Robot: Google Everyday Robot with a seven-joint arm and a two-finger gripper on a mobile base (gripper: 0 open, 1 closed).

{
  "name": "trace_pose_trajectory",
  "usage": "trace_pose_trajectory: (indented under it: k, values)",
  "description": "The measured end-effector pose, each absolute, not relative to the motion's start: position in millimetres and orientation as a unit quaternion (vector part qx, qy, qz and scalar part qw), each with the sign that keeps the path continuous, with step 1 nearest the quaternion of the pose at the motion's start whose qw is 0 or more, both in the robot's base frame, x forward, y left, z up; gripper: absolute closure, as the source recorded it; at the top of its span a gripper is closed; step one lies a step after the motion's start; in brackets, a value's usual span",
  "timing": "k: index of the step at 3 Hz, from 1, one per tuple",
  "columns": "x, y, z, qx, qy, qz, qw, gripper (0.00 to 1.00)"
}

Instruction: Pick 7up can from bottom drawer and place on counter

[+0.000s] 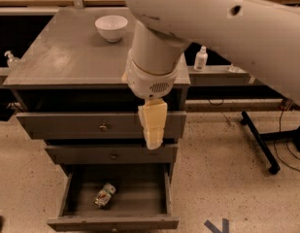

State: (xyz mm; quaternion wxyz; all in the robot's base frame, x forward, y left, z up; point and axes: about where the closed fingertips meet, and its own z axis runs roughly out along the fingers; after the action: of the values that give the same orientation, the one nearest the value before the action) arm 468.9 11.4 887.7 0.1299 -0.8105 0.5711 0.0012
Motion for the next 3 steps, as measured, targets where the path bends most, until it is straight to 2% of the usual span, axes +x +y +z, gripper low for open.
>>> trace_pose_trajectory:
  k: [2,3]
  values:
    - [550,131,783,-0.918,0.377,-0.054,0.114,0.0]
    - [559,146,760,-0.93,0.347,-0.06,0.103,0.0]
